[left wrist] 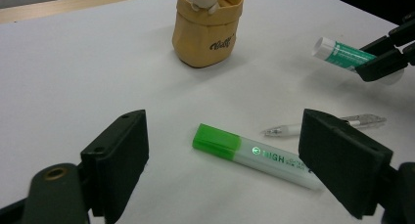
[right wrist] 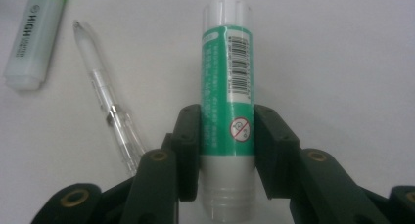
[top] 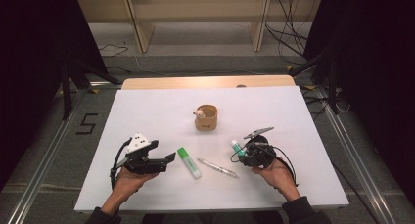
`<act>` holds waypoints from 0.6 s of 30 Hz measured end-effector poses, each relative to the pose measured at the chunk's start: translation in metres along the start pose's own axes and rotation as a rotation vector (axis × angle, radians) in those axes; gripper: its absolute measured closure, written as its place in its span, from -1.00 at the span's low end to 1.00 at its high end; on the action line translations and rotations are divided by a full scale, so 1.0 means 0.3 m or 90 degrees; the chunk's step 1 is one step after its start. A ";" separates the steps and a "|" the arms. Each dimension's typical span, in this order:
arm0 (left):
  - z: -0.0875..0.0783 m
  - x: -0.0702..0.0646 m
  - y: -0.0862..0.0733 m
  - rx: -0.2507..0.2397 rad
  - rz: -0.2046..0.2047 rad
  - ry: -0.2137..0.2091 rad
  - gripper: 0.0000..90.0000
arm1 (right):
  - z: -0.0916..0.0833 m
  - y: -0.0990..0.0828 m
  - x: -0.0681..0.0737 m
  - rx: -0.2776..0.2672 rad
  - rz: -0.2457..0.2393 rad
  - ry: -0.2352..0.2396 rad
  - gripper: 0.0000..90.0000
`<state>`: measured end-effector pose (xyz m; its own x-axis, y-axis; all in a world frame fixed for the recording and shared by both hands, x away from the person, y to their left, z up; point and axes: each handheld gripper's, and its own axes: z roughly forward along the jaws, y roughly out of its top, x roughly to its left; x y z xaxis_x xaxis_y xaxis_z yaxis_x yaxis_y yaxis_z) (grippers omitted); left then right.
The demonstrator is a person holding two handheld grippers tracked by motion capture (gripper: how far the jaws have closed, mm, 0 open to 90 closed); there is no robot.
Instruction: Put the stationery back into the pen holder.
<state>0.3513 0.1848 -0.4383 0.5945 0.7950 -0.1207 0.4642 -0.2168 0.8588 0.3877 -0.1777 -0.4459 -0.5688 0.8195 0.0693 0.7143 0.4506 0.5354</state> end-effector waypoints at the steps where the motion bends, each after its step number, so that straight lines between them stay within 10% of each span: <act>1: 0.000 0.001 0.000 0.002 0.001 0.000 -0.60 | -0.002 0.001 0.002 -0.004 -0.003 0.002 0.47; 18: 0.005 0.004 -0.001 0.008 -0.001 -0.001 -0.60 | -0.030 0.010 0.050 -0.039 -0.077 0.018 0.47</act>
<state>0.3527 0.1849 -0.4395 0.5952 0.7941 -0.1227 0.4728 -0.2226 0.8526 0.3777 -0.1673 -0.4357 -0.6614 0.7496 0.0249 0.6142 0.5223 0.5916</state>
